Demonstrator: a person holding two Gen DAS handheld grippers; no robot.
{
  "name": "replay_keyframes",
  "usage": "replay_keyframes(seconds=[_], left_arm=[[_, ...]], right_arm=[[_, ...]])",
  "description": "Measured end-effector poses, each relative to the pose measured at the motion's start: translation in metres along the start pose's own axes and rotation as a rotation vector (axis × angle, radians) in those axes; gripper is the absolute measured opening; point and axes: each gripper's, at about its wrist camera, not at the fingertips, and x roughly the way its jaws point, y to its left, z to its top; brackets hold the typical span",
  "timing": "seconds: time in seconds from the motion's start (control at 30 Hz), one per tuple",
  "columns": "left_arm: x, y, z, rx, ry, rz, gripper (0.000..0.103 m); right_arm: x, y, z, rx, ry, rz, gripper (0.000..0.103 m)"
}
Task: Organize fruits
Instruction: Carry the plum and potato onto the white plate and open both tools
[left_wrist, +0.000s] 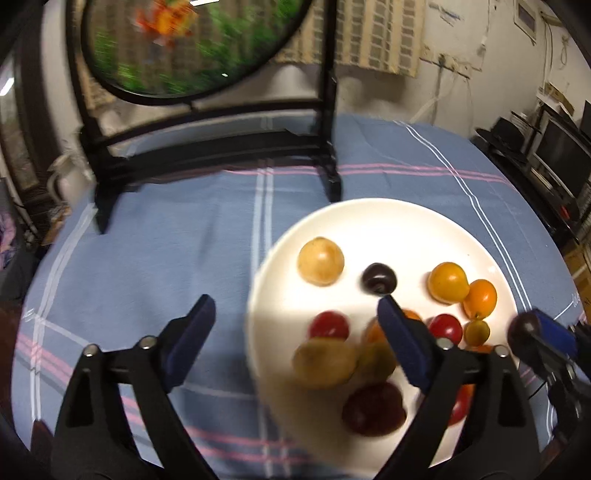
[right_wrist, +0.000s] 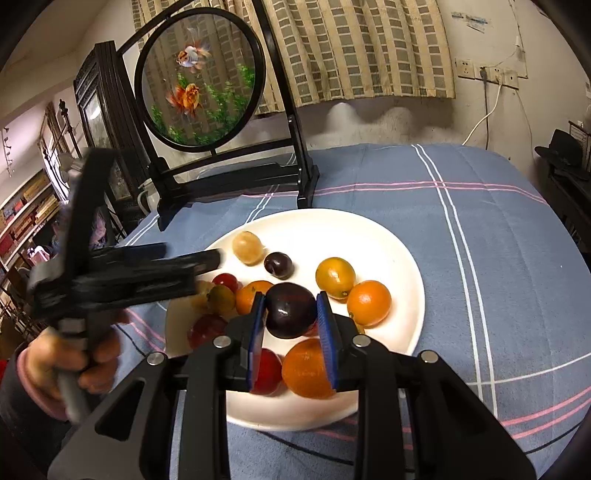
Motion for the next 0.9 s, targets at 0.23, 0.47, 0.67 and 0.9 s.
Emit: replay_keyframes(seconds=[0.23,0.47,0.67,0.9], left_arm=[[-0.036,0.013,-0.018,-0.043,-0.038,-0.010,0.098],[-0.042,0.017,-0.023,-0.052,-0.040,-0.013,0.098],[-0.049,0.022,-0.028,-0.078,-0.039,-0.020,0.098],[-0.066,0.023,-0.038,-0.088,-0.047,-0.029,0.098]], right_arm=[[0.039,0.013,0.015,-0.044,0.050,-0.031,0.028],[0.066,0.011,0.022,-0.051,0.099,-0.069,0.029],[0.081,0.015,0.027,-0.090,0.140,-0.100,0.031],[0.058,0.022,0.024,-0.081,0.111,-0.112,0.063]])
